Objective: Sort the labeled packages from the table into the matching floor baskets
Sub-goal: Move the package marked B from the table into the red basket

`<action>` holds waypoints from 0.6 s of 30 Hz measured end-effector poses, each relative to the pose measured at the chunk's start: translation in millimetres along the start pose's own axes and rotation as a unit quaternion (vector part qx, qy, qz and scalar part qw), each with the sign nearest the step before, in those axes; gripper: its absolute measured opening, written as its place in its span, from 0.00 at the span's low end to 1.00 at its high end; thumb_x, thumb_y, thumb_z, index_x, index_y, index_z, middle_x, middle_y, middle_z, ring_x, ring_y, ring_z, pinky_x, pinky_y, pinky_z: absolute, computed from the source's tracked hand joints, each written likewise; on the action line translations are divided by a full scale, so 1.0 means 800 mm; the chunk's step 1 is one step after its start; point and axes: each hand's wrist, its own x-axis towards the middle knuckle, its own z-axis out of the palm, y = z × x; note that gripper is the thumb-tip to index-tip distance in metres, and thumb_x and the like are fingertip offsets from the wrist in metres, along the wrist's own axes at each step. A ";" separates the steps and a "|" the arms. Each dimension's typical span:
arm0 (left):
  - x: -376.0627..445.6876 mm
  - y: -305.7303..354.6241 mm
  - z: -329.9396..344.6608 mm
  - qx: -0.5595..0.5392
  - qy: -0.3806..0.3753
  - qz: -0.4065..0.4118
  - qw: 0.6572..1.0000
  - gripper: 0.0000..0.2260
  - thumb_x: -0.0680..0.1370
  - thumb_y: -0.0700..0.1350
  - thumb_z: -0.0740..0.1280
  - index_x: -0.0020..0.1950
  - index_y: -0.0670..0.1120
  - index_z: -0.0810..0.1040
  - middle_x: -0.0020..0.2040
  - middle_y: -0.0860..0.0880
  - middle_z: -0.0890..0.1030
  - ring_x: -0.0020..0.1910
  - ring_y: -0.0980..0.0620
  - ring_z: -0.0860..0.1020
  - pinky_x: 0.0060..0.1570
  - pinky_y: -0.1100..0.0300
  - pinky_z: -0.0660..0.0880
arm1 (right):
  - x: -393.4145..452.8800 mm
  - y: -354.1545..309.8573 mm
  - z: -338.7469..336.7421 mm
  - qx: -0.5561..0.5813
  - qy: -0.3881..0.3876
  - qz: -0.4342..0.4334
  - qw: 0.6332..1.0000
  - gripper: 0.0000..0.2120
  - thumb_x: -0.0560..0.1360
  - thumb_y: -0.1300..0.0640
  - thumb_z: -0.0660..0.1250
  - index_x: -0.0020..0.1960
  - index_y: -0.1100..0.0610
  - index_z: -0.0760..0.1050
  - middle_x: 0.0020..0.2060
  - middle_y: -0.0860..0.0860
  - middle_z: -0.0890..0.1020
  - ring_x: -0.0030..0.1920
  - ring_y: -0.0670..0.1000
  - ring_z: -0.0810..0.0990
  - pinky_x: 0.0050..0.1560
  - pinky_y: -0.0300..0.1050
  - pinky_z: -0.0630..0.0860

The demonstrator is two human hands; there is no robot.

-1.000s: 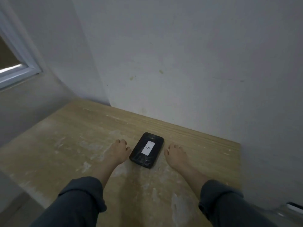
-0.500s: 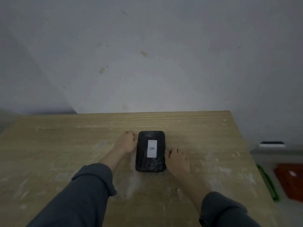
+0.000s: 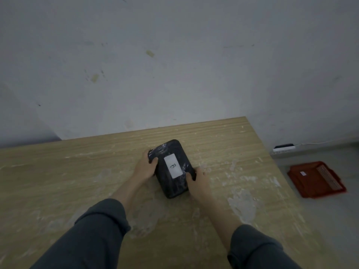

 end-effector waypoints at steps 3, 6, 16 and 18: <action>-0.006 0.006 -0.015 -0.003 0.030 -0.004 1.000 0.16 0.80 0.48 0.58 0.62 0.38 0.72 0.52 0.40 0.78 0.49 0.41 0.79 0.54 0.45 0.78 | 0.005 -0.006 -0.016 0.115 0.030 -0.010 0.993 0.09 0.78 0.53 0.60 0.56 0.56 0.69 0.51 0.56 0.78 0.43 0.48 0.78 0.35 0.31 0.73; -0.021 0.002 -0.022 0.030 0.035 0.007 0.999 0.18 0.78 0.54 0.61 0.46 0.39 0.76 0.46 0.39 0.81 0.47 0.41 0.80 0.51 0.48 0.79 | 0.013 -0.014 -0.034 0.225 0.076 0.013 0.971 0.08 0.77 0.54 0.63 0.53 0.56 0.69 0.49 0.56 0.78 0.40 0.46 0.77 0.30 0.34 0.72; -0.078 0.015 0.071 -0.043 -0.042 0.011 0.998 0.22 0.81 0.53 0.50 0.63 0.39 0.73 0.58 0.39 0.79 0.55 0.41 0.79 0.58 0.44 0.77 | 0.013 0.021 -0.115 0.352 0.031 0.122 0.928 0.23 0.76 0.45 0.62 0.65 0.58 0.71 0.57 0.57 0.80 0.52 0.57 0.81 0.51 0.56 0.81; -0.088 0.036 0.101 -0.055 -0.062 0.022 0.996 0.22 0.82 0.53 0.50 0.63 0.40 0.73 0.57 0.40 0.80 0.52 0.43 0.80 0.57 0.45 0.78 | 0.001 0.036 -0.140 0.329 0.025 0.115 0.937 0.23 0.76 0.41 0.59 0.68 0.49 0.66 0.57 0.53 0.78 0.48 0.54 0.81 0.39 0.50 0.83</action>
